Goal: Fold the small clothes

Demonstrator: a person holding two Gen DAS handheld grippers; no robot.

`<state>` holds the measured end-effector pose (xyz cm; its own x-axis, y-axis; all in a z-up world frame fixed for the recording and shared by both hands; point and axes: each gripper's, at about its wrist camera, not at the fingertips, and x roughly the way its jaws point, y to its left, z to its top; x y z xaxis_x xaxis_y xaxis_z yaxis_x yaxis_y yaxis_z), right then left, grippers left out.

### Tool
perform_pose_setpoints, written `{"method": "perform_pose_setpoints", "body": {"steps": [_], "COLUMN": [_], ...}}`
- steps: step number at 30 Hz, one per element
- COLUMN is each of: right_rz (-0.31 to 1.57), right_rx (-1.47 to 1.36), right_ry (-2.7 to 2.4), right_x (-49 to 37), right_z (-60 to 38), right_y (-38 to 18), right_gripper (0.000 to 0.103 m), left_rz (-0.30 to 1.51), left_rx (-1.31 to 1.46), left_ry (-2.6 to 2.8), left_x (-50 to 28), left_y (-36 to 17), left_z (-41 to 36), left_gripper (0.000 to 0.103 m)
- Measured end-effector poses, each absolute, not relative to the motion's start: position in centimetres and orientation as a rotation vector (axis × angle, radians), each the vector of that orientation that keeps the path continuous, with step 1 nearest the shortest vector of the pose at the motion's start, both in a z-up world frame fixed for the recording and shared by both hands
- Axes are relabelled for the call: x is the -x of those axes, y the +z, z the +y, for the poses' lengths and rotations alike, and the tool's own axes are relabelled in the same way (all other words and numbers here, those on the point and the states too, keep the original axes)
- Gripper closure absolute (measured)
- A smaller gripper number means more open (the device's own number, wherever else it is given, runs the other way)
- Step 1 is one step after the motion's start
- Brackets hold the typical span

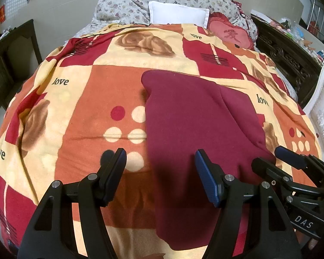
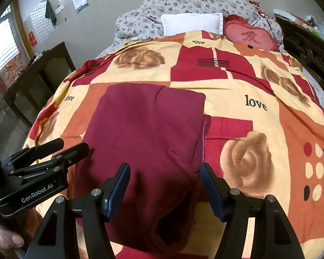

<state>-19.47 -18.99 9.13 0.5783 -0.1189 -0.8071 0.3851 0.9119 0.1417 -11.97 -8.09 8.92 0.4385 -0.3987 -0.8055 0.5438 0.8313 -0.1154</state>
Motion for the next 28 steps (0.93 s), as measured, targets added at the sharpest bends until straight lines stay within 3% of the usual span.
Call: {"method": "perform_pose_setpoints", "body": {"steps": [28], "right_rz": [0.940], "right_rx": [-0.346], "right_ry": [-0.283], "right_x": [19.1], "right_z": [-19.7], "right_y": [8.0], "right_gripper": [0.038], "left_rz": [0.882], "left_rx": [-0.180], "left_ry": [-0.601], "left_x": [11.8], "left_y": [9.1], "left_z": [-8.0], "left_gripper": [0.037]}}
